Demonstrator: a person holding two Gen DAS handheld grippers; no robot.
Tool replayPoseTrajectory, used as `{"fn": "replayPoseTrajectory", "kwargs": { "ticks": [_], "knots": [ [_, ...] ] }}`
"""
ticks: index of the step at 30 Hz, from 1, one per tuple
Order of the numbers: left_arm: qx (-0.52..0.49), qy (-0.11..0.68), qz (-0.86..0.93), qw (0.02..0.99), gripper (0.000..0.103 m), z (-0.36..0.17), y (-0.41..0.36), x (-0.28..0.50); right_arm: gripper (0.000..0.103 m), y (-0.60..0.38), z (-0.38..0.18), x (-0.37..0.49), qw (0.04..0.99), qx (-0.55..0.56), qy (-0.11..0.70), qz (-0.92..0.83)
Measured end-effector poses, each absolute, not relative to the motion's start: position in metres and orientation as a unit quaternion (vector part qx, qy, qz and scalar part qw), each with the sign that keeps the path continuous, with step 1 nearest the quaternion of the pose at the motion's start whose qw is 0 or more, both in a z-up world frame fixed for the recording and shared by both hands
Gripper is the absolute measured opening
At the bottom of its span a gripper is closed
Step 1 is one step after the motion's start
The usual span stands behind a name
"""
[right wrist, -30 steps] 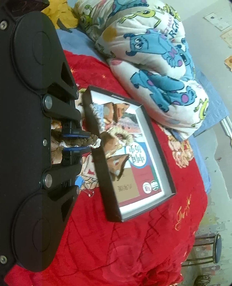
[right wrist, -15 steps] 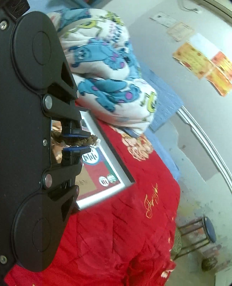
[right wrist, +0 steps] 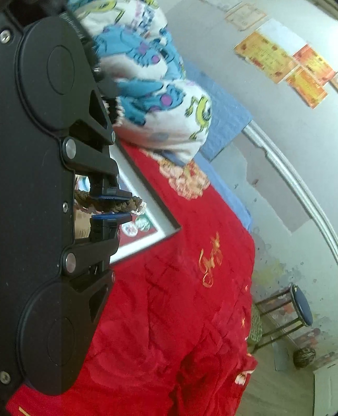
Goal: Organize objects
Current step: 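Carry both scrunchies over the black box with both grippers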
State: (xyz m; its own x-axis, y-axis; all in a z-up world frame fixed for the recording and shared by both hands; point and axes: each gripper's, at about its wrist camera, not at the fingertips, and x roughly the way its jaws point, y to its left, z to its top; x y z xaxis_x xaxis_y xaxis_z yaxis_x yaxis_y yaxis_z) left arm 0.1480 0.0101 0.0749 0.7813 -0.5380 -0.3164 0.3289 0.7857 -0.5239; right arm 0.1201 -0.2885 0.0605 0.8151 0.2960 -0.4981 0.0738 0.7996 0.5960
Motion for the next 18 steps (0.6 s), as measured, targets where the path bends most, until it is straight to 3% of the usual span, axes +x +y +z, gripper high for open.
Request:
{"fn": "replayPoseTrajectory", "kwargs": {
  "ticks": [7, 18],
  "knots": [
    [-0.187, 0.26, -0.201, 0.926, 0.017, 0.029, 0.002, 0.154, 0.011, -0.288, 0.042, 0.125, 0.902, 0.291, 0.317, 0.031],
    [-0.165, 0.269, -0.182, 0.931, 0.018, 0.018, -0.006, 0.151, 0.011, -0.265, 0.034, 0.125, 0.908, 0.249, 0.333, 0.053]
  ]
}}
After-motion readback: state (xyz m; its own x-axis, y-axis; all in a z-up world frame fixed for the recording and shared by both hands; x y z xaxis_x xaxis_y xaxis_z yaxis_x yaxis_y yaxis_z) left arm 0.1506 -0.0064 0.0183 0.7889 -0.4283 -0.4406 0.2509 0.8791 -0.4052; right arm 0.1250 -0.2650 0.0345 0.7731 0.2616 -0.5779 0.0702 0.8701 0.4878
